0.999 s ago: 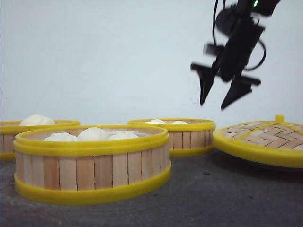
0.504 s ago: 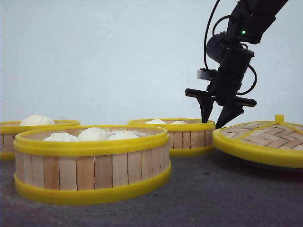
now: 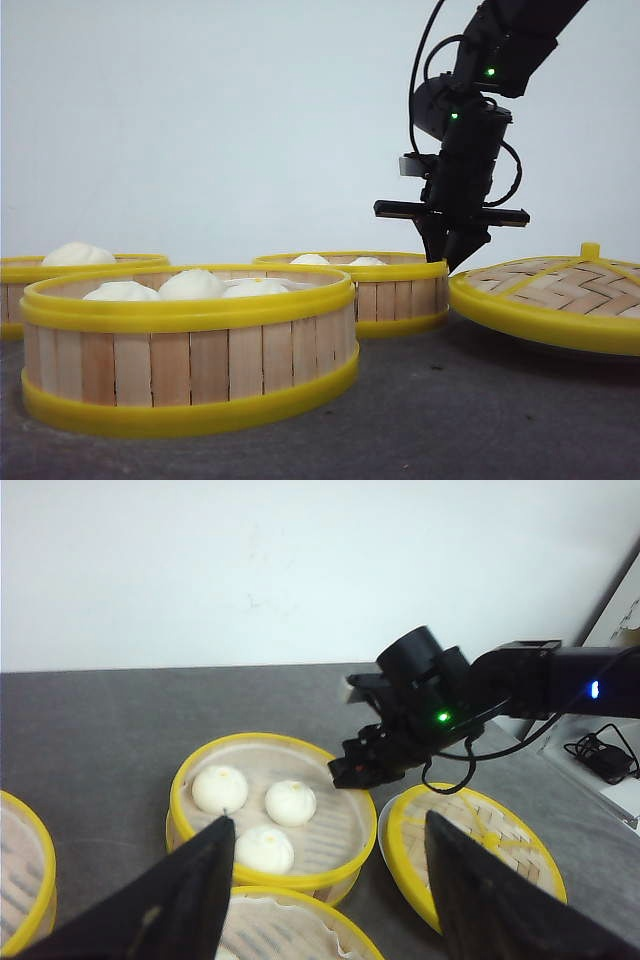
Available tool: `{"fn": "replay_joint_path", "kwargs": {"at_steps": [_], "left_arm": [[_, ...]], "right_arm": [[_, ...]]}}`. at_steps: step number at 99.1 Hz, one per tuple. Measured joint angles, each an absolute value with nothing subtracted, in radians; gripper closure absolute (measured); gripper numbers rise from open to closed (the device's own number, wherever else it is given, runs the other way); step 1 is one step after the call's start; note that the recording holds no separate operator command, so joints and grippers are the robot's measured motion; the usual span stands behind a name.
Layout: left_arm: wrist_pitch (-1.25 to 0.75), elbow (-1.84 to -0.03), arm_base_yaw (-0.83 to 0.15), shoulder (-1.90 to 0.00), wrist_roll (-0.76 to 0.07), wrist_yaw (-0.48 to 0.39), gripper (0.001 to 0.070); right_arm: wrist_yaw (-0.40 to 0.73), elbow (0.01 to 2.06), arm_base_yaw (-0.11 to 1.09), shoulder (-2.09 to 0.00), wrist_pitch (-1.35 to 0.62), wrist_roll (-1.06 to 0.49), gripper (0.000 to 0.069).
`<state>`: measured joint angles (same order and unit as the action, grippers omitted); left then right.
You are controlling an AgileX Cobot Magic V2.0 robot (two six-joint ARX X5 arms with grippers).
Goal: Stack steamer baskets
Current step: 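Lift the basket with the right gripper and carry it over the nearest basket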
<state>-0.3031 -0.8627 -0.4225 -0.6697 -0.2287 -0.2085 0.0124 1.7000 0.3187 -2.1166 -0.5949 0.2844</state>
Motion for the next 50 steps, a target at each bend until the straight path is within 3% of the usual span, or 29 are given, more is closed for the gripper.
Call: {"fn": "replay_joint_path", "kwargs": {"at_steps": [21,50], "left_arm": [[-0.366,-0.863,-0.422,-0.596,-0.224,-0.208,0.0353],[-0.479,-0.863,-0.422,-0.458,-0.224,-0.198,0.0353]], "right_arm": [[0.004,1.756,0.316,-2.121,-0.655,0.284,0.0668],[-0.034,1.994,0.301,-2.048,-0.843,0.25,0.0668]]}}
